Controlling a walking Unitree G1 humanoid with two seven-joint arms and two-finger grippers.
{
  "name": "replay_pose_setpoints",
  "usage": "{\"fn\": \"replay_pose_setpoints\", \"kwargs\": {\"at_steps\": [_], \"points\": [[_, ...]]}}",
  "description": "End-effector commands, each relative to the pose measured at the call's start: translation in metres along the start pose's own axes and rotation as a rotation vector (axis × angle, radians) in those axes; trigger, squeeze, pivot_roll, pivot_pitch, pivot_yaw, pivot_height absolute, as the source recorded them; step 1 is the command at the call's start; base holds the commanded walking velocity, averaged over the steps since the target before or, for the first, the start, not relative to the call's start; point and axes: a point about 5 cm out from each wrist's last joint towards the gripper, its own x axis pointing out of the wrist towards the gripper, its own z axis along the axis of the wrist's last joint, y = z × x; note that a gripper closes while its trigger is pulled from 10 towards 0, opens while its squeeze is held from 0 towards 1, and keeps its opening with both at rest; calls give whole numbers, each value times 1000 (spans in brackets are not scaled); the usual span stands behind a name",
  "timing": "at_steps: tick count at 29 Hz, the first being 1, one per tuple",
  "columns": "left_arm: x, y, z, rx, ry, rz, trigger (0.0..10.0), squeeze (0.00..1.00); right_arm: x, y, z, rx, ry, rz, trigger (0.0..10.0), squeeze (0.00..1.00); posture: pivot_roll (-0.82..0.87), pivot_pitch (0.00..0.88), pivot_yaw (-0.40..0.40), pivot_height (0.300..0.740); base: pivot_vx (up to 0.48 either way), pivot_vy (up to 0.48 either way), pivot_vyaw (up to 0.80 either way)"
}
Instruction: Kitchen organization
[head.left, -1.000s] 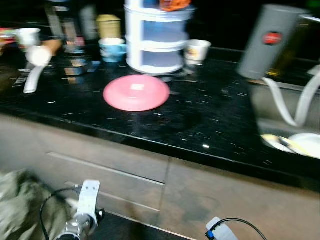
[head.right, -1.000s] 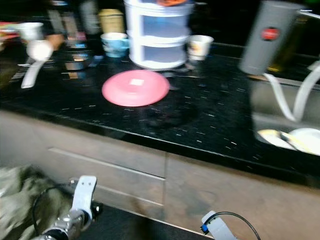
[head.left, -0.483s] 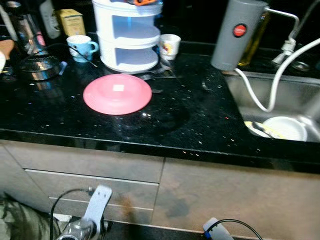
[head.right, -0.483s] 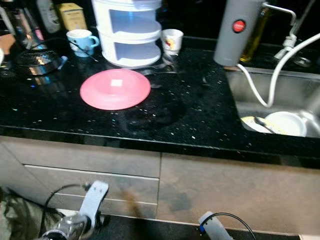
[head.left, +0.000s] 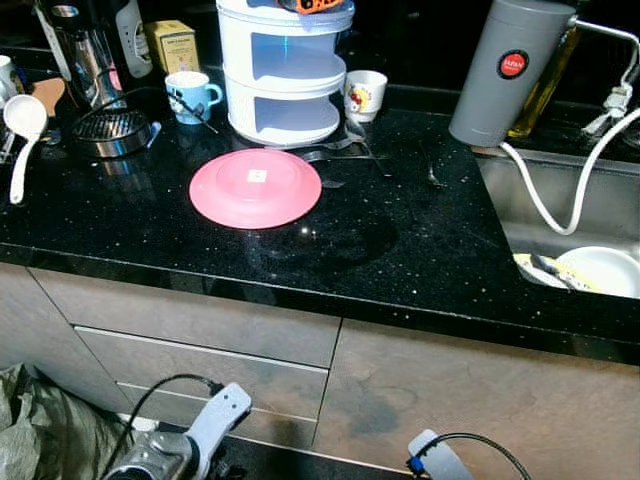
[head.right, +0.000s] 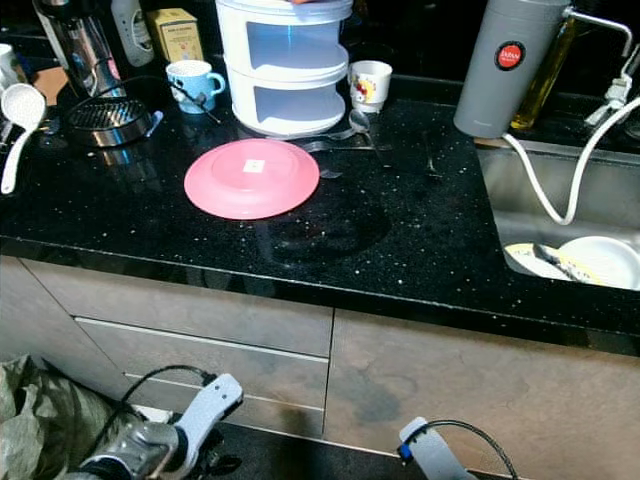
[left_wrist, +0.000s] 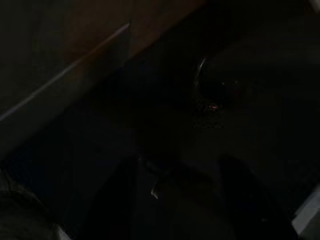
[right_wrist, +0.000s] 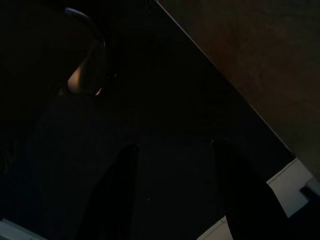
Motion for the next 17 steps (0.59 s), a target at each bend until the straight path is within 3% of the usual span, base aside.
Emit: {"fn": "replay_pose_setpoints", "kwargs": {"at_steps": [1,2,3,6,12,13,15,17], "points": [[-15,-6,12,69,-54,-134,10000,0,-1,0,-4,5,6,3,10000,0,6,0,-12,740,0,0,0],[-15,-6,12,69,-54,-134,10000,0,-1,0,-4,5,6,3,10000,0,6,0,-12,740,0,0,0],[-40,-26,33,161,-163,-298,10000,0,-1,0,-4,3,7,3,10000,0,8,0,-12,740,0,0,0],[-66,-52,63,280,-297,-457,10000,0,-1,0,-4,2,7,4,10000,0,11,0,-13,740,0,0,0],[-86,-73,97,394,-439,-587,10000,0,0,1,-4,-2,8,5,10000,0,11,0,-11,740,0,0,0],[-96,-82,114,450,-517,-646,10000,0,0,1,-3,-3,8,5,10000,0,5,0,-9,740,0,0,0],[-102,-86,120,471,-541,-670,10000,0,0,1,-3,-3,7,5,10000,0,4,0,-7,740,0,0,0],[-120,-97,139,515,-651,-718,10000,0,0,1,-3,-4,7,6,10000,0,5,0,-10,740,0,0,0]]}}
